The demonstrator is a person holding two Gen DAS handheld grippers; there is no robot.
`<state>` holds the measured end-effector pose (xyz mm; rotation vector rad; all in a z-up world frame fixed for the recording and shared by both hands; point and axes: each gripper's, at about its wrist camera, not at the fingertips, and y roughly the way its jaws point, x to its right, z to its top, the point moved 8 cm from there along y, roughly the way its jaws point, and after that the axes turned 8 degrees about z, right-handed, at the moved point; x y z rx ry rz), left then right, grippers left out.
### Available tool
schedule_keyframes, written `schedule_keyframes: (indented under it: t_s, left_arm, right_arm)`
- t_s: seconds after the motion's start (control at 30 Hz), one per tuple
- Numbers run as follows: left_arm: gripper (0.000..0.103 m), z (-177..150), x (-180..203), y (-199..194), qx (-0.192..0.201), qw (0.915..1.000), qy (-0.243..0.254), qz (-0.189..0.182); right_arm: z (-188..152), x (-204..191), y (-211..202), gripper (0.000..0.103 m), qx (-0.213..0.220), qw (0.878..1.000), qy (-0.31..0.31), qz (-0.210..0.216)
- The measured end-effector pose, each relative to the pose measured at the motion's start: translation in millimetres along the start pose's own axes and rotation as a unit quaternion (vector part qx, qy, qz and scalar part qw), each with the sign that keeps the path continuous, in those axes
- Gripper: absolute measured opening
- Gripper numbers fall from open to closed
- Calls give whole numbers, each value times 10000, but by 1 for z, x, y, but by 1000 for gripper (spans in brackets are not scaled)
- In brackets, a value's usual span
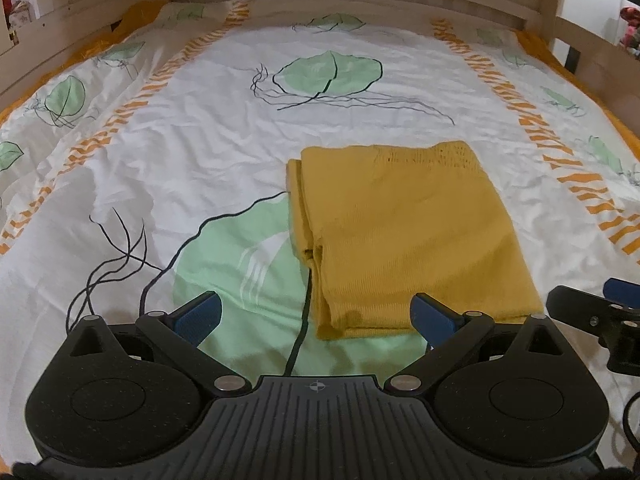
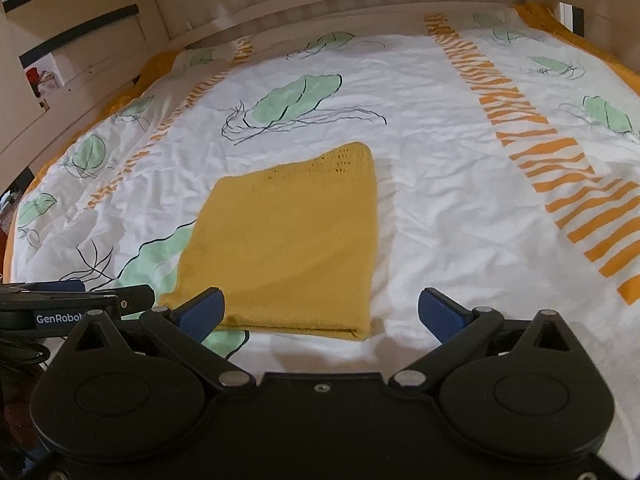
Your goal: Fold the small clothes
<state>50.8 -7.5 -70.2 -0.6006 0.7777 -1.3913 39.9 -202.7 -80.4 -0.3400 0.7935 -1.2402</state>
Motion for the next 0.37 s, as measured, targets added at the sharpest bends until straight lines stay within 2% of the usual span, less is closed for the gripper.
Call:
schedule_keyframes:
  t_s: [0.37]
  left_arm:
    - [102, -6, 0, 8, -173, 9998, -14, -24]
  right_arm:
    - [-7, 7, 7, 103, -199, 9996, 182, -15]
